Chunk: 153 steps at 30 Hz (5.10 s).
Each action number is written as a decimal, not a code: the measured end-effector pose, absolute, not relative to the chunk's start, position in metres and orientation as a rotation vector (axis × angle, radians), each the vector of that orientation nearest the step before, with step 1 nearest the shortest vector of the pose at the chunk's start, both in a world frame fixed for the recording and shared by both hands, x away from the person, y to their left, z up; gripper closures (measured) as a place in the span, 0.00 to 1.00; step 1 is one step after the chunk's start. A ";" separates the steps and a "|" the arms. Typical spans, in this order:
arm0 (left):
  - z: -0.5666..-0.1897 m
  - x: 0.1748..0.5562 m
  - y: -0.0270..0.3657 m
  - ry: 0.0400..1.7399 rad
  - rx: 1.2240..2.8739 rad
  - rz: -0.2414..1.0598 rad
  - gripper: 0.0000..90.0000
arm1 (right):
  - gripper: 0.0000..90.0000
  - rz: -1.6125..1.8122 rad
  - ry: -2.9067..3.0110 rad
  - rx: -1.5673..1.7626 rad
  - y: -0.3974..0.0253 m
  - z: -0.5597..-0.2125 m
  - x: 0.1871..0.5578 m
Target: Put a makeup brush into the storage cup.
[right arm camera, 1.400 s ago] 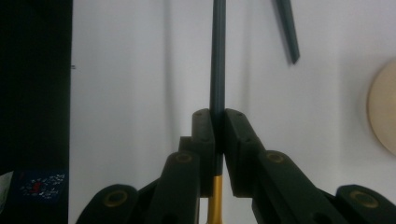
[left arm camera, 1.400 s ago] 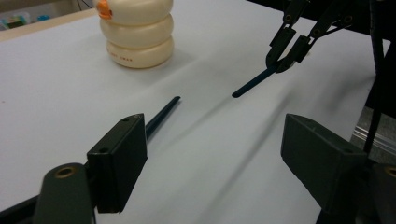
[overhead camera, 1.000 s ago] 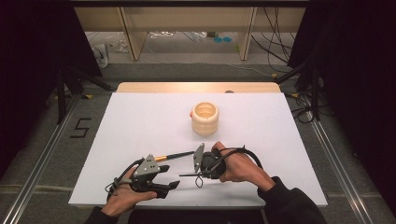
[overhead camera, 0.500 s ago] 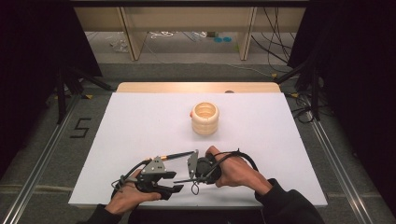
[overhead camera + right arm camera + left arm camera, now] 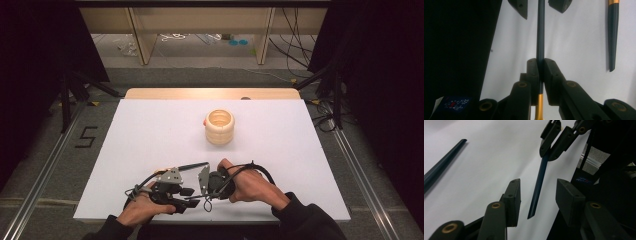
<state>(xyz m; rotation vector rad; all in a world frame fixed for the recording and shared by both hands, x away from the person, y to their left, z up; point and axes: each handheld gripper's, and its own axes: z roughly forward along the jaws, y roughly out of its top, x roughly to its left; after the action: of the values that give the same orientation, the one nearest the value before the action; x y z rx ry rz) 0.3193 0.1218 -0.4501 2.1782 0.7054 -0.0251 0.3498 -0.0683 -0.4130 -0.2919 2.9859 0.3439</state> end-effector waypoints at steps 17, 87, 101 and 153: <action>-0.455 0.326 0.118 0.729 2.165 -0.159 0.78 | 0.92 0.356 2.972 -0.361 -0.064 -0.414 0.345; -0.437 0.338 0.145 0.817 2.025 -0.002 0.94 | 0.38 1.299 2.471 0.757 -0.159 -0.375 0.376; -0.420 0.336 0.151 0.852 1.865 0.093 0.94 | 0.27 1.631 2.408 1.043 -0.166 -0.409 0.368; -0.415 0.324 0.129 0.782 1.795 0.039 0.93 | 0.79 2.161 2.310 1.185 -0.134 -0.421 0.374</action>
<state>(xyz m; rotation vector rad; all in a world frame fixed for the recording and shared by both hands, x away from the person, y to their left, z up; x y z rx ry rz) 0.3240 0.1290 -0.4151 1.7954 0.7822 0.0387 0.3740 -0.1343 -0.4207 1.1853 2.3104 2.1608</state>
